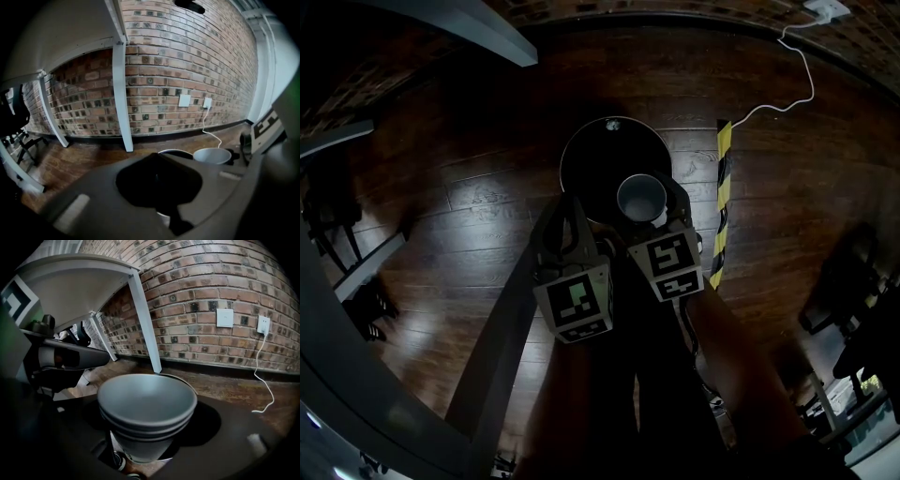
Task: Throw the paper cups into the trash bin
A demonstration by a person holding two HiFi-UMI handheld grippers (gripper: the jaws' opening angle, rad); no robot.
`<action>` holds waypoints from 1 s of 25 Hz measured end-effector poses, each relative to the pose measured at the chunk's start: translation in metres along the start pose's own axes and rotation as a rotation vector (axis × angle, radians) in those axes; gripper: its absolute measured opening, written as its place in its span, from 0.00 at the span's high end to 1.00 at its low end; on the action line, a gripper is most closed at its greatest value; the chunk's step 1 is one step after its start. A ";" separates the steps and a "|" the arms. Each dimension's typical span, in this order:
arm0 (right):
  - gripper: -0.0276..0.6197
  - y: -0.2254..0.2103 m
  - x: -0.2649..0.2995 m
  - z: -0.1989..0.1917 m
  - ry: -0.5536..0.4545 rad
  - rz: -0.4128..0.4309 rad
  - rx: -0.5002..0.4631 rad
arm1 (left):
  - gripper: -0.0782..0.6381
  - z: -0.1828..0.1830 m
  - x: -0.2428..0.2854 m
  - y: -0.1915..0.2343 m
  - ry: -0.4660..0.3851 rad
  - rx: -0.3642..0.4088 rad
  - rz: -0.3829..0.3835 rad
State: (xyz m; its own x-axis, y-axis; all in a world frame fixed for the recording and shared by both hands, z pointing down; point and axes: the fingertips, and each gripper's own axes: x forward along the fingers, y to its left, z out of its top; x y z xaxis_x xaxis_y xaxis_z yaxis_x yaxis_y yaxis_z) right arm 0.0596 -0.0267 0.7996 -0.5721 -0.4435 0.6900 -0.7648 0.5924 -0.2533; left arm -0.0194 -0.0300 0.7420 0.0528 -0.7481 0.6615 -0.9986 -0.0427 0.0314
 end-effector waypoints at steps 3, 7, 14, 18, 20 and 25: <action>0.35 0.000 0.003 -0.007 0.012 0.001 0.012 | 0.88 -0.004 0.000 -0.002 -0.004 0.004 -0.009; 0.33 -0.001 0.005 -0.010 0.020 0.000 0.024 | 0.88 -0.007 0.001 -0.003 0.001 -0.002 -0.013; 0.33 0.000 0.001 -0.005 0.016 -0.014 0.024 | 0.88 -0.006 0.000 -0.005 0.014 -0.006 -0.017; 0.33 -0.001 -0.008 0.007 -0.015 -0.026 0.027 | 0.88 -0.004 -0.003 -0.008 0.012 -0.023 -0.009; 0.34 -0.004 -0.014 0.017 -0.033 -0.040 0.018 | 0.88 0.000 -0.005 -0.011 0.009 -0.025 -0.008; 0.42 -0.006 -0.052 0.053 -0.098 -0.079 0.016 | 0.88 0.020 -0.026 -0.022 0.013 -0.078 -0.022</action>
State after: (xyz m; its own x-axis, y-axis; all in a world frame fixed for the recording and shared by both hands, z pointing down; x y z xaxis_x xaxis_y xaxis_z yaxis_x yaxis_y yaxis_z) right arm 0.0785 -0.0431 0.7296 -0.5359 -0.5525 0.6384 -0.8127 0.5426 -0.2126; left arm 0.0015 -0.0226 0.7093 0.0748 -0.7390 0.6695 -0.9946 -0.0067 0.1037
